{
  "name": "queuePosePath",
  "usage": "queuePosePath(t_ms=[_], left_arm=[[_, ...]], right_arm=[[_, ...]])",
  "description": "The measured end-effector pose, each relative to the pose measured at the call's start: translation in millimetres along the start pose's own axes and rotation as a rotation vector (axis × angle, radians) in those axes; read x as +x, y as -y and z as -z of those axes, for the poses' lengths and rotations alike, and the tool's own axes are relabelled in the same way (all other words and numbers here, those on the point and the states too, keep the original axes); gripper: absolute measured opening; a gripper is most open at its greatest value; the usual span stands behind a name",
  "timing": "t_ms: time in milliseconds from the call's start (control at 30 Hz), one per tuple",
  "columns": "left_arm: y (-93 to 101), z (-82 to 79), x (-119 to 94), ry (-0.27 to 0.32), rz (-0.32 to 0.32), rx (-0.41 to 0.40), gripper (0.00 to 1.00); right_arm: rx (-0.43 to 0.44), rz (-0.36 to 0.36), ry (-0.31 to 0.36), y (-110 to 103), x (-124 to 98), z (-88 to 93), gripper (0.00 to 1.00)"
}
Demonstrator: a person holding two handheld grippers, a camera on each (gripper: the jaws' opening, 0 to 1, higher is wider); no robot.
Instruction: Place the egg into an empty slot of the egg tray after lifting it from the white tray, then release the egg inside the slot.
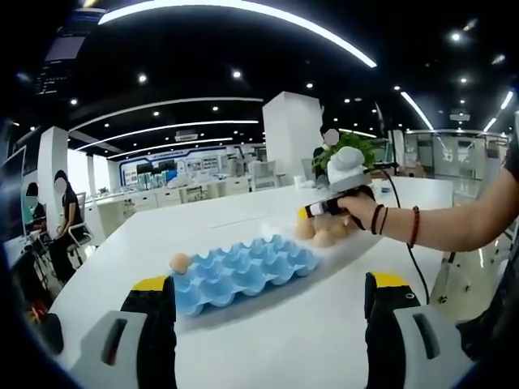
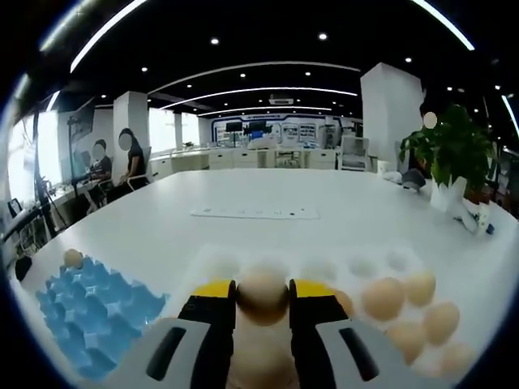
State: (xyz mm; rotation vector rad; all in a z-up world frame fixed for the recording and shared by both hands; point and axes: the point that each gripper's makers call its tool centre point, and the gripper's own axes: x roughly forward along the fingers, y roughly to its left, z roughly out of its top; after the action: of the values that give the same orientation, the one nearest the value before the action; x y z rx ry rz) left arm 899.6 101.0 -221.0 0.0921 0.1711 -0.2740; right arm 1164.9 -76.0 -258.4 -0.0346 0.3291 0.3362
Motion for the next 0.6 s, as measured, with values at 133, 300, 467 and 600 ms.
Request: queuePosePath(t_ms=[133, 300, 467, 600], left_arm=[[0.8, 1.1, 2, -0.008, -0.004, 0.005, 0.99], [1.5, 1.3, 3, -0.016, -0.003, 0.007, 0.99], [1.7, 1.0, 2, -0.015, -0.006, 0.009, 0.99], [3.3, 3.3, 1, -0.019, -0.004, 0.010, 0.99]], right_arm=[[0.011, -0.037, 0.035, -7, -3, -10.1, 0.26], [0.008, -0.064, 0.056, -18, -7, -19.5, 0.26], [-0.003, -0.081, 0.076, -27, -11, -25.7, 0.26], [0.002, -0.125, 0.084, -39, -14, -28.7, 0.26]])
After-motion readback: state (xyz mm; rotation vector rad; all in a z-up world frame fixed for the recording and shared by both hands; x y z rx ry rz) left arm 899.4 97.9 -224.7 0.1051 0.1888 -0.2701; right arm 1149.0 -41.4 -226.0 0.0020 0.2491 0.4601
